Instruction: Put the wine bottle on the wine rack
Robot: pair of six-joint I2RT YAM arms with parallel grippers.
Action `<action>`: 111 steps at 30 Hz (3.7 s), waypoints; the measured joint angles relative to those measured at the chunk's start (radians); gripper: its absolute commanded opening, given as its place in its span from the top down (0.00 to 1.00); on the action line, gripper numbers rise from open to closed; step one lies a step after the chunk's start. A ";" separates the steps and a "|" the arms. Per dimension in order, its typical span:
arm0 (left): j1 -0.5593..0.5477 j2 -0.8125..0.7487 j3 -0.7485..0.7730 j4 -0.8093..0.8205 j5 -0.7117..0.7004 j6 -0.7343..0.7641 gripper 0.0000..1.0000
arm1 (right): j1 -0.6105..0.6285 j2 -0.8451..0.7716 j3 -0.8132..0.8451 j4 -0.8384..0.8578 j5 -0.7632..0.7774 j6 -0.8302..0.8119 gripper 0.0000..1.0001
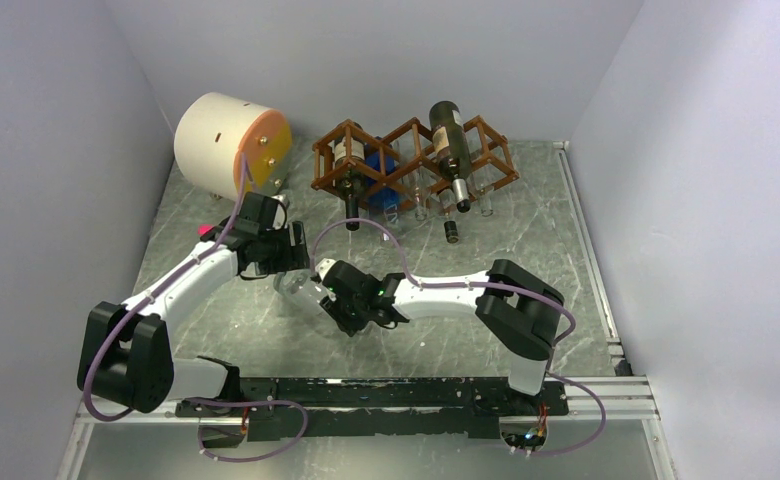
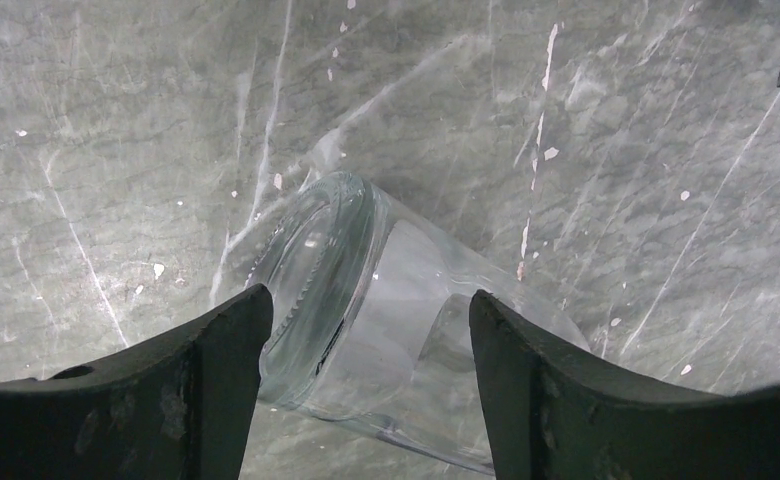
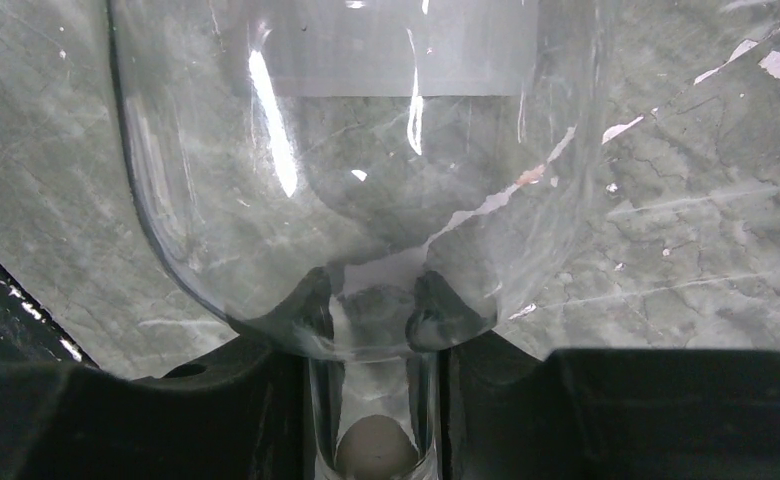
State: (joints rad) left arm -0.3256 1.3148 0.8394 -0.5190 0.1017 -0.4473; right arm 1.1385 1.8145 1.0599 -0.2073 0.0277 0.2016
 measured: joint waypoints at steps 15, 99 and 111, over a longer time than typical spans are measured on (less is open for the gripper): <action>0.000 -0.152 0.101 -0.102 -0.064 -0.045 0.21 | 0.000 -0.147 -0.043 -0.087 0.015 -0.003 1.00; 0.000 -0.479 0.036 -0.006 0.012 0.059 0.00 | -0.468 0.043 0.715 -0.362 0.296 0.329 0.33; 0.000 -0.480 0.039 -0.010 -0.008 0.058 0.01 | -0.468 -0.116 0.588 -0.272 0.335 0.320 0.16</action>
State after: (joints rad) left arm -0.3252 0.8352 0.8783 -0.5293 0.0933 -0.3889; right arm 0.6708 1.6985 1.6478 -0.4789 0.3630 0.5220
